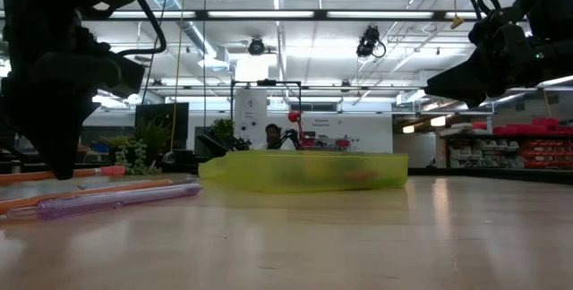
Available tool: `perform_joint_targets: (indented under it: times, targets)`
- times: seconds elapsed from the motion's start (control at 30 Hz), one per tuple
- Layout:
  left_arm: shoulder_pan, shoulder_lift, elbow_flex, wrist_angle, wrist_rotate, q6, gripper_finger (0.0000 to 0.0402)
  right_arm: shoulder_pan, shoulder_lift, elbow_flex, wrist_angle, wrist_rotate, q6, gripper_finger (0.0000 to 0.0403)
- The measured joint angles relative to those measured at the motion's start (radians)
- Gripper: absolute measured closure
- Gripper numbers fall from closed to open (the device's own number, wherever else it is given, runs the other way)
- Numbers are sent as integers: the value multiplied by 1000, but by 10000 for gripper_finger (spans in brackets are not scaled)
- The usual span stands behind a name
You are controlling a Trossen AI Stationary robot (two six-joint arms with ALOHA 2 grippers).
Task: Pack school essentials
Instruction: Put the left orange pencil into the yellow supply box
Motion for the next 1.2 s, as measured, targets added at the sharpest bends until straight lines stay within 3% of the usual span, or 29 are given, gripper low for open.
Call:
perform_joint_targets:
  times: [0.57,0.83,1.2]
  targets:
    - [8,-87,26,-44,-51,29,382,0,0,0,0,0,0,246]
    - [8,-86,108,-140,-118,64,382,0,0,0,0,0,0,246]
    - [8,-86,157,-112,-286,133,379,0,0,0,0,0,0,246]
